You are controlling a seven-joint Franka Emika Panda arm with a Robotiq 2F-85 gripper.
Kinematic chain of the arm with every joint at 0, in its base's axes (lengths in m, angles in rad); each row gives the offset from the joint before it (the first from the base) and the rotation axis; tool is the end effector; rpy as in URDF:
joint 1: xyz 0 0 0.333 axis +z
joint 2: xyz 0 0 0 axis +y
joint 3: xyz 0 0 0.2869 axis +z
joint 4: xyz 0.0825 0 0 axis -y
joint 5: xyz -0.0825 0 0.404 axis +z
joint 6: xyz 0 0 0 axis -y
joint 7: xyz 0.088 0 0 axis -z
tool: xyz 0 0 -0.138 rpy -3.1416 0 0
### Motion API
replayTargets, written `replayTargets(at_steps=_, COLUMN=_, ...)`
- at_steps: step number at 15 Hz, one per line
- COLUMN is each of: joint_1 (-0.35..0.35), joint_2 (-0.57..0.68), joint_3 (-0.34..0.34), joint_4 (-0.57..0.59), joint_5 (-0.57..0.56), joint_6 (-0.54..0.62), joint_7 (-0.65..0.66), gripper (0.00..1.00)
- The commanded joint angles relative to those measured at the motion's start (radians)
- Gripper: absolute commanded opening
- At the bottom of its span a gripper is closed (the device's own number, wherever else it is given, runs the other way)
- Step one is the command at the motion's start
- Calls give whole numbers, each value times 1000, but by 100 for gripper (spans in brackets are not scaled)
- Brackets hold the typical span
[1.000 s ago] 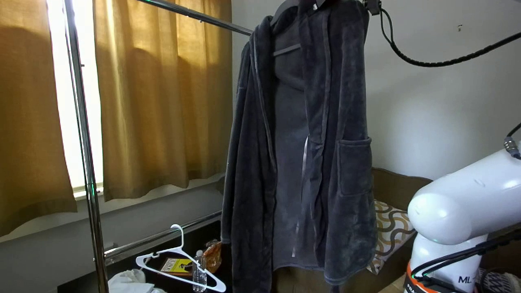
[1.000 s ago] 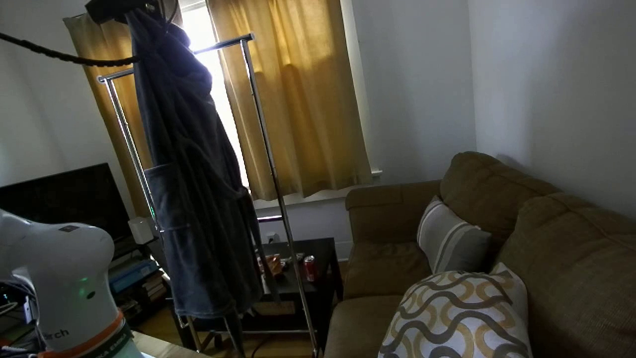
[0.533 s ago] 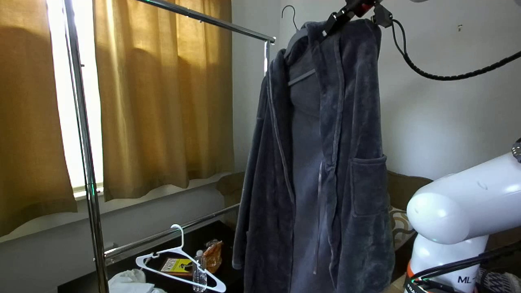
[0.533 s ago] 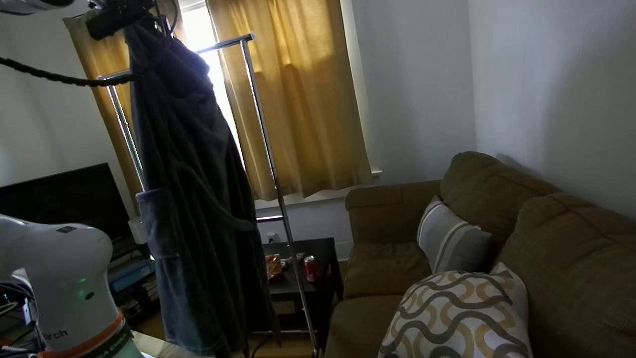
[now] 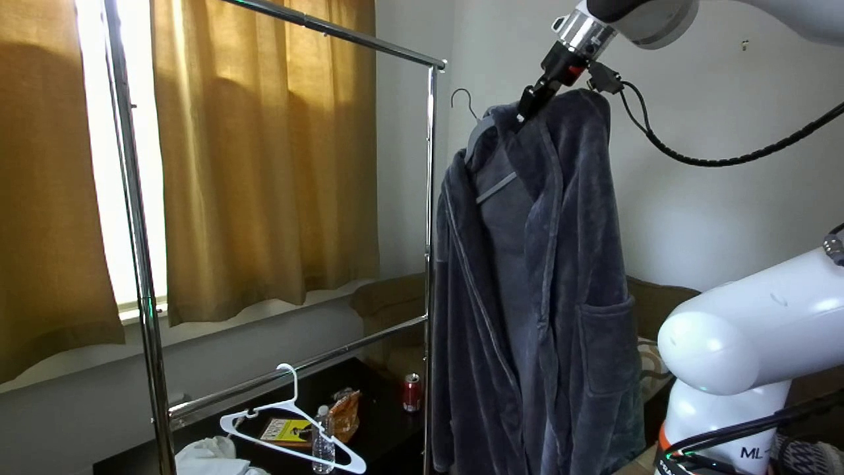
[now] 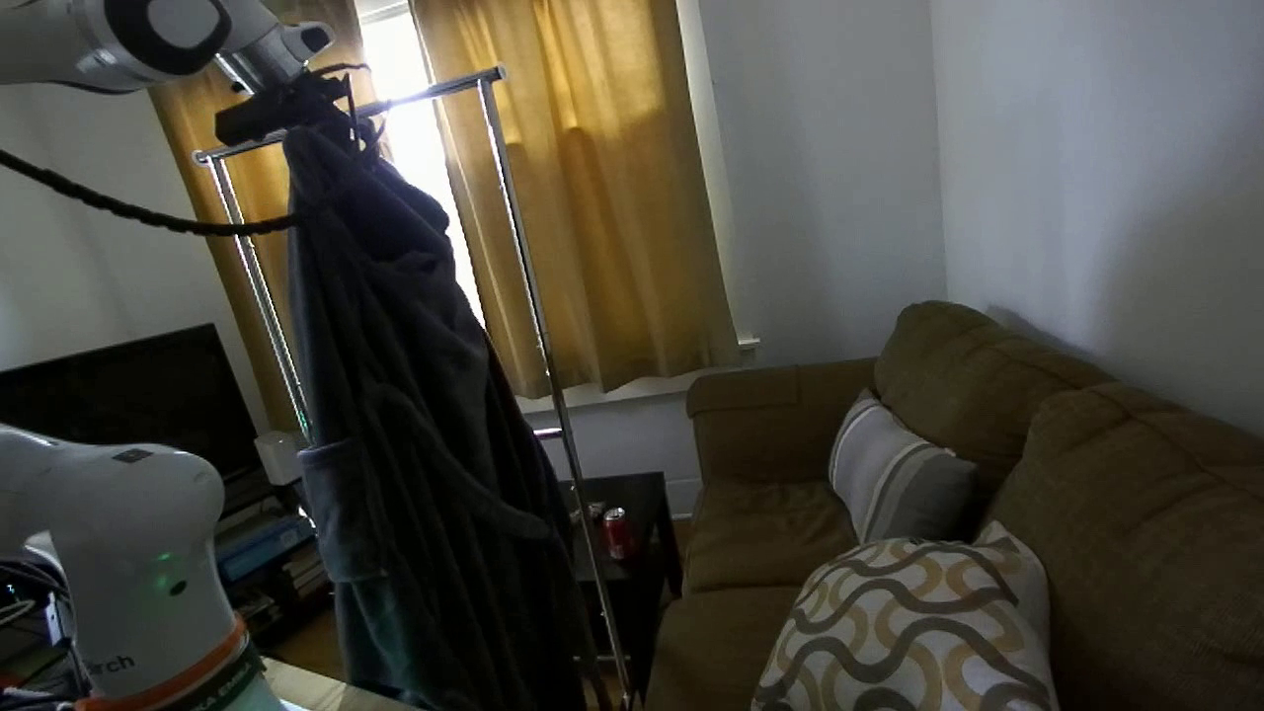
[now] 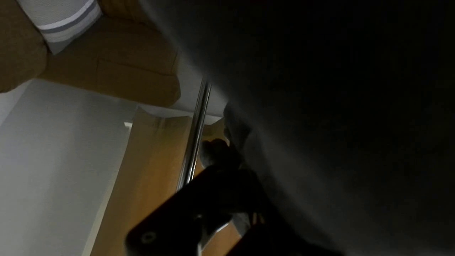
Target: Pick up the gray robe with the hanger from the top rail and put it on the bottom rail
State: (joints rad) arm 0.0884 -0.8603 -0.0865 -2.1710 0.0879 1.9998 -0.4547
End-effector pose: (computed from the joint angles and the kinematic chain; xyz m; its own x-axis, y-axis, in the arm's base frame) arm 0.3622 -0.0057 0.7151 0.6730 0.3858 0.6310 0.3890 -0.9103 0.1416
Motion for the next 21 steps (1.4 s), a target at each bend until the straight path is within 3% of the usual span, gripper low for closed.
replayTargets(at_steps=1, joint_1=13, joint_2=-19, joint_3=-18, joint_4=-71, joint_5=-17, joint_6=19, joint_7=25, gripper=2)
replayTargets(at_steps=3, joint_1=15, joint_2=-8, joint_3=-39, joint_4=-109, joint_5=-10, joint_6=41, joint_7=14, gripper=2)
replayTargets(at_steps=4, joint_1=20, joint_2=3, joint_3=-29, joint_4=-88, joint_5=-15, joint_6=4, joint_7=15, gripper=8)
replayTargets(at_steps=9, joint_1=18, joint_2=11, joint_3=-43, joint_4=-116, joint_5=-13, joint_6=17, joint_7=13, gripper=8)
replayTargets(at_steps=10, joint_1=18, joint_2=11, joint_3=-43, joint_4=-116, joint_5=-13, joint_6=17, joint_7=13, gripper=2)
replayTargets(at_steps=21, joint_1=47, joint_2=229, joint_3=-5, joint_4=-392, joint_5=116, joint_6=55, joint_7=135, gripper=2)
